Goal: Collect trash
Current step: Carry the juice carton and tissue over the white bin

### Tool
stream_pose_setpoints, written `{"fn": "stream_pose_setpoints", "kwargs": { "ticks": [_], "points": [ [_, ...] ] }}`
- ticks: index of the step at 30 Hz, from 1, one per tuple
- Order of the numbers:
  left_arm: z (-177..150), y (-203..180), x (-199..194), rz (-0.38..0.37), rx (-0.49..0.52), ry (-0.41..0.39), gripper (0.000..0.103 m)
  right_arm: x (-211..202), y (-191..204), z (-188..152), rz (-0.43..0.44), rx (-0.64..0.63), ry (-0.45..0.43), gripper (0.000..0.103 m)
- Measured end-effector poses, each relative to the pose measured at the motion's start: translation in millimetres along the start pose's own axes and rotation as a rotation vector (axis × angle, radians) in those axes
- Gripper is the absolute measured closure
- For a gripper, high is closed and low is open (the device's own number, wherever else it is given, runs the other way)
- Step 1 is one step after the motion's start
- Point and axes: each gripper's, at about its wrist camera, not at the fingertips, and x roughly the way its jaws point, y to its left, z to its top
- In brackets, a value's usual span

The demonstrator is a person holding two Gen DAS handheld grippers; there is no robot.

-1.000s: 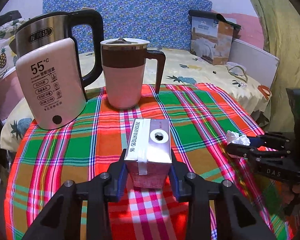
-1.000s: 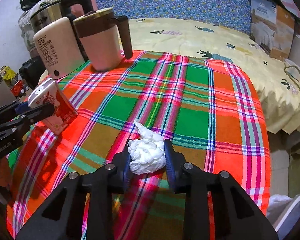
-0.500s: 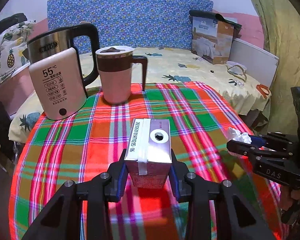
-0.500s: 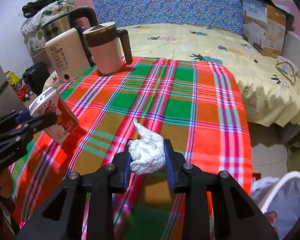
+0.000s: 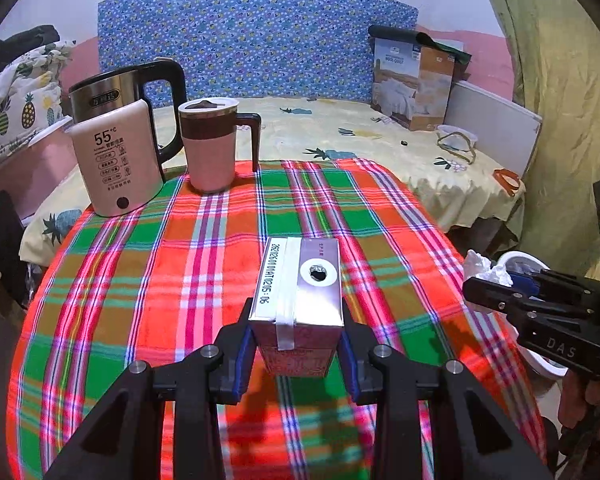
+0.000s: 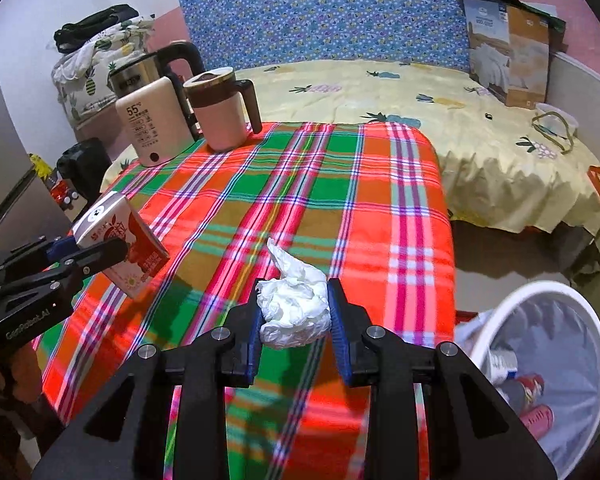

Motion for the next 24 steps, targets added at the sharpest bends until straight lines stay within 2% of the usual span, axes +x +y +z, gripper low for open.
{"fn": "stream_pose_setpoints", "kwargs": {
  "ticks": [12,24],
  "points": [
    [-21,-31,-39,-0.052,0.007,-0.021,0.067,-35,-16,-29,0.005,0.041,-0.037,0.072],
    [-20,-82,-40,-0.131,0.06,-0.028,0.067,-54,-42,-39,-0.042,0.071,-0.061,0.071]
  ]
}}
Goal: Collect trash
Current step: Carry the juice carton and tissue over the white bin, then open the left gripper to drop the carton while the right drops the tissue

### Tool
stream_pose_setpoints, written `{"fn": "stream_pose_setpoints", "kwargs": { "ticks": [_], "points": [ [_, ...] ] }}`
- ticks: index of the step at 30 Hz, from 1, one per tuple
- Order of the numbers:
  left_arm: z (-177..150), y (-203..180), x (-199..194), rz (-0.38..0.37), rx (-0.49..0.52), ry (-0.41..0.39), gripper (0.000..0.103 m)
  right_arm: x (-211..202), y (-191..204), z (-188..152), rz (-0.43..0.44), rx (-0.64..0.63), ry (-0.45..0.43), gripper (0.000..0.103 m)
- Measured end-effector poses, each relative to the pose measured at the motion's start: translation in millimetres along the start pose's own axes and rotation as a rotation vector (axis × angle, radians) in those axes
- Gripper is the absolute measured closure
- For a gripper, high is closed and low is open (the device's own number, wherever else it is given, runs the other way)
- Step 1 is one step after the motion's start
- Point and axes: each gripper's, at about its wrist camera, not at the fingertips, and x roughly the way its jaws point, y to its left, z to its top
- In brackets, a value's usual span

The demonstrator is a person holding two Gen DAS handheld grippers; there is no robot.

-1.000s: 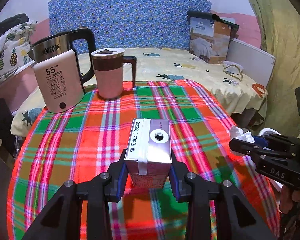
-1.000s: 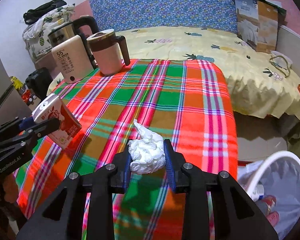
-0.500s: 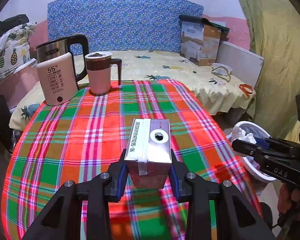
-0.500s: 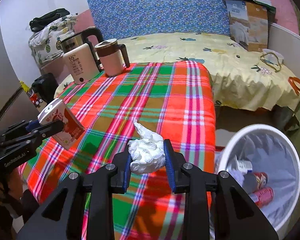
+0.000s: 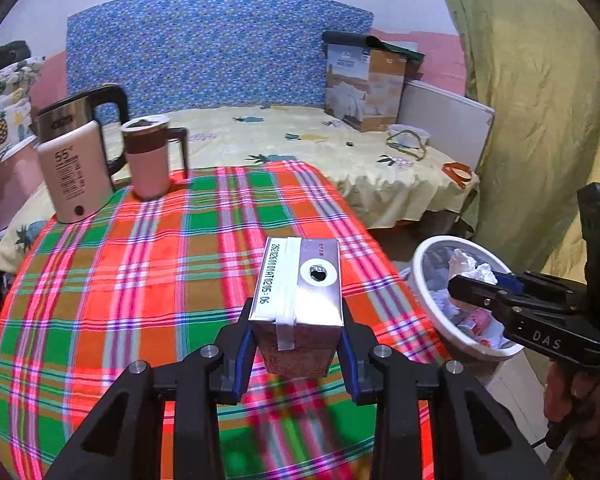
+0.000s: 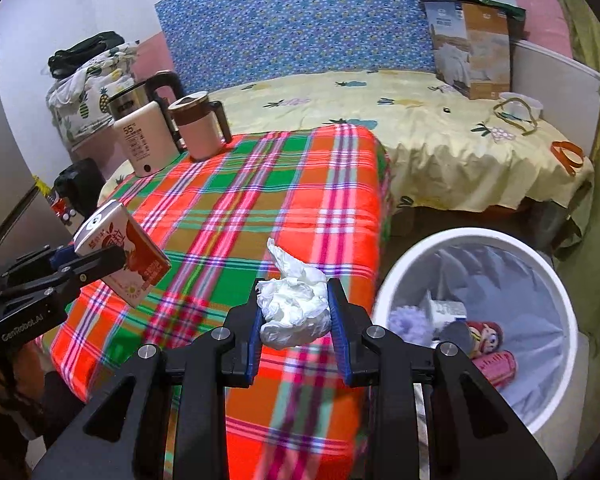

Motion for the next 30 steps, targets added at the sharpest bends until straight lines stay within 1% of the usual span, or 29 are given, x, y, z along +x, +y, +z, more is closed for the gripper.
{"fn": "stream_pose_setpoints", "kwargs": {
  "ticks": [6,16,21,30],
  "points": [
    [5,-30,12,-0.046,0.024,0.004,0.067,-8,-29,-7,-0.038,0.046,-0.005,0.071],
    [8,-85,42,-0.138,0.077,0.033,0.067,-18,-84,-24,-0.109,0.152,-0.002,0.071],
    [7,-113,60,-0.185,0.108,0.054,0.067,-15,-103,-34,-0.134,0.178,0.019,0.071],
    [1,-147,94,-0.255,0.152,0.106,0.067,-6,-125,-47,-0.131,0.2,0.068,0.069]
  ]
}}
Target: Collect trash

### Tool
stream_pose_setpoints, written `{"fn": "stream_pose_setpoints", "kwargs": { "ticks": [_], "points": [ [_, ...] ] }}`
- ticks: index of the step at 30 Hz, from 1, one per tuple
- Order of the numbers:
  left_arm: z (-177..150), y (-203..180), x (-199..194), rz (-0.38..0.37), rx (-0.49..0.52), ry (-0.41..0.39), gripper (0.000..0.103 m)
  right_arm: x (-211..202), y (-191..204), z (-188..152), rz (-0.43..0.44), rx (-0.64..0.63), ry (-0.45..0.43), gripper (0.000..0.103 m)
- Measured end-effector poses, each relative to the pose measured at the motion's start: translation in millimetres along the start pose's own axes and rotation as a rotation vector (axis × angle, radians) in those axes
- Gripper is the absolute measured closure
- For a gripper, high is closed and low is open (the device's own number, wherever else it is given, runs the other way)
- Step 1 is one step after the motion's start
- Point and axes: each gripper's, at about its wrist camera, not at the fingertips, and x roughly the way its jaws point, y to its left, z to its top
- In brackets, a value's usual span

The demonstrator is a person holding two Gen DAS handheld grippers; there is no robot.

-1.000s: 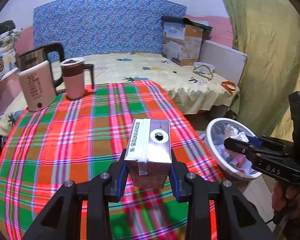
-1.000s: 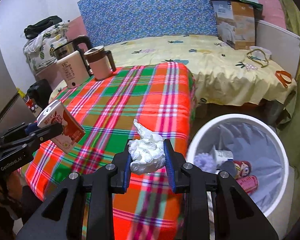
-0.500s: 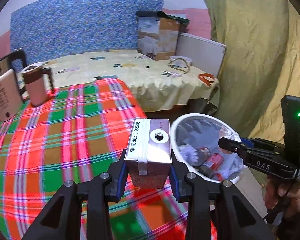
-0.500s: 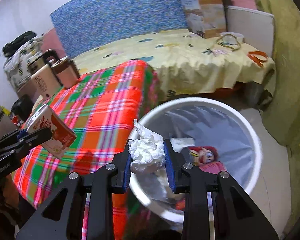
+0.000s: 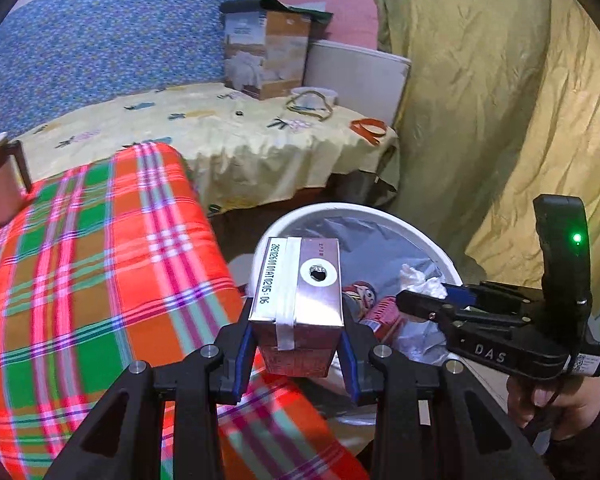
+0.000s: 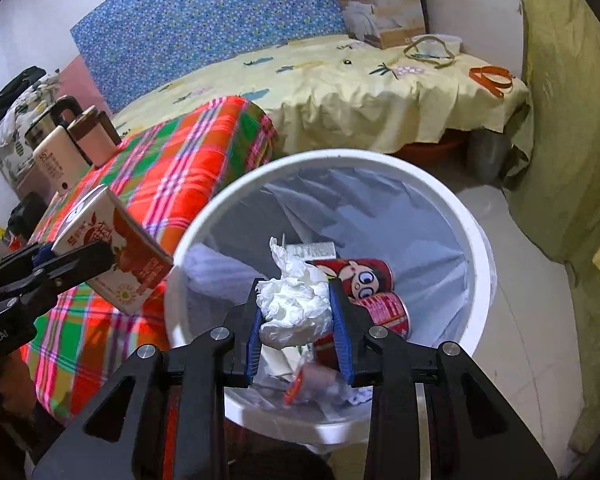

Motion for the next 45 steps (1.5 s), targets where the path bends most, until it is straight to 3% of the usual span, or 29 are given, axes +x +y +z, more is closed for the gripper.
{"fn": "stream_pose_setpoints", "kwargs": {
  "ticks": [8,12,16,23,31,45],
  "points": [
    [5,-15,31,-0.053,0.033,0.027,0.067,7,-13,-4,0.003,0.003,0.026,0.067],
    [7,-18,42,-0.078,0.036,0.039,0.066,9,-18,-6,0.0,0.011,0.029,0.057],
    [7,-17,41,-0.102,0.034,0.021,0.059,6,-22,-6,-0.001,0.027,0.013,0.048],
    [9,-14,25,-0.117,0.029,-0.015,0.058,-7,-25,-5,-0.006,0.056,-0.032,0.048],
    [-4,0,-3,-0.083,0.0,-0.038,0.058,-22,-12,-13,-0.003,0.061,-0.066,0.048],
    [-50,23,-72,0.048,-0.058,-0.08,0.057,-46,41,-39,0.041,0.009,-0.1,0.048]
  ]
}}
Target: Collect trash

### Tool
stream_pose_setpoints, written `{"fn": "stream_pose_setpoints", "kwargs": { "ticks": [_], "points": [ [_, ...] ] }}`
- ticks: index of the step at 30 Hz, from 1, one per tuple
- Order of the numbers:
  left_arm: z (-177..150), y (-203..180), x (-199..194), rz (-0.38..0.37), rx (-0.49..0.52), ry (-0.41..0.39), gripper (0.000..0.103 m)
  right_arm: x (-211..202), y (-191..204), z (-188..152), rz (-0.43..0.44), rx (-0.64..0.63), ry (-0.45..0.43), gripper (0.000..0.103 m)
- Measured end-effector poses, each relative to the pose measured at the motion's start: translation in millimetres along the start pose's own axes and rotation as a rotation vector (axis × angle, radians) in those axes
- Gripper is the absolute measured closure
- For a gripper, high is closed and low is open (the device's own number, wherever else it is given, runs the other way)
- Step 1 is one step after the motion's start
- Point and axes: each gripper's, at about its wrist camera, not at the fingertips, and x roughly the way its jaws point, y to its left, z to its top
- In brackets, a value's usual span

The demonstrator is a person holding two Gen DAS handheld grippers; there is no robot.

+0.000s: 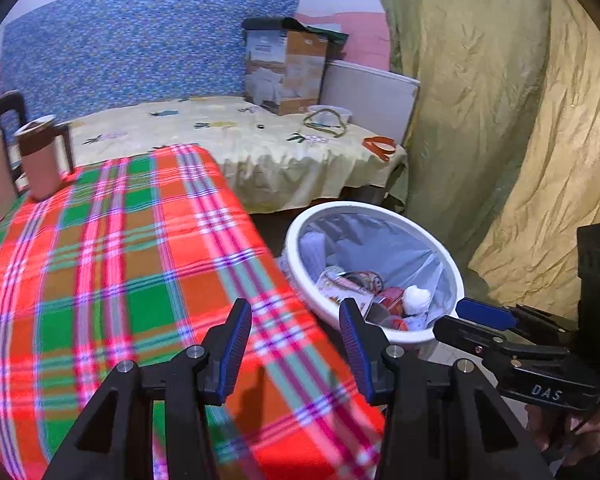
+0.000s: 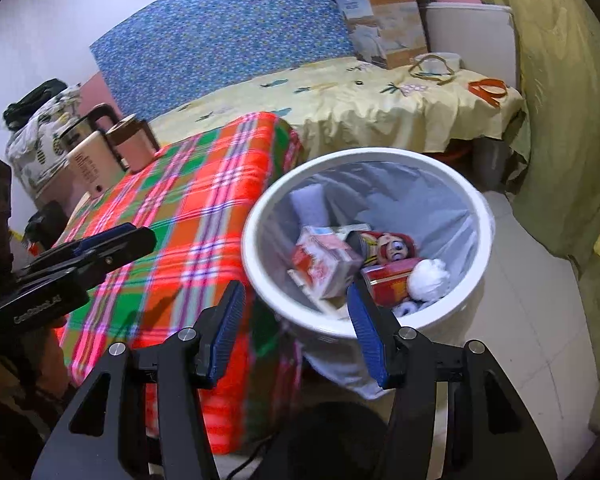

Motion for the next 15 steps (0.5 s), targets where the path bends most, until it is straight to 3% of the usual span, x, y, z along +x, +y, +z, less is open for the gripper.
{"fn": "stream_pose_setpoints", "kwargs": {
  "ticks": [15],
  "points": [
    [-48,23,-71,0.135,-0.066,-0.043,0.057,-24,52,-29,0.018,-0.067,-0.037,0.048]
  ]
}}
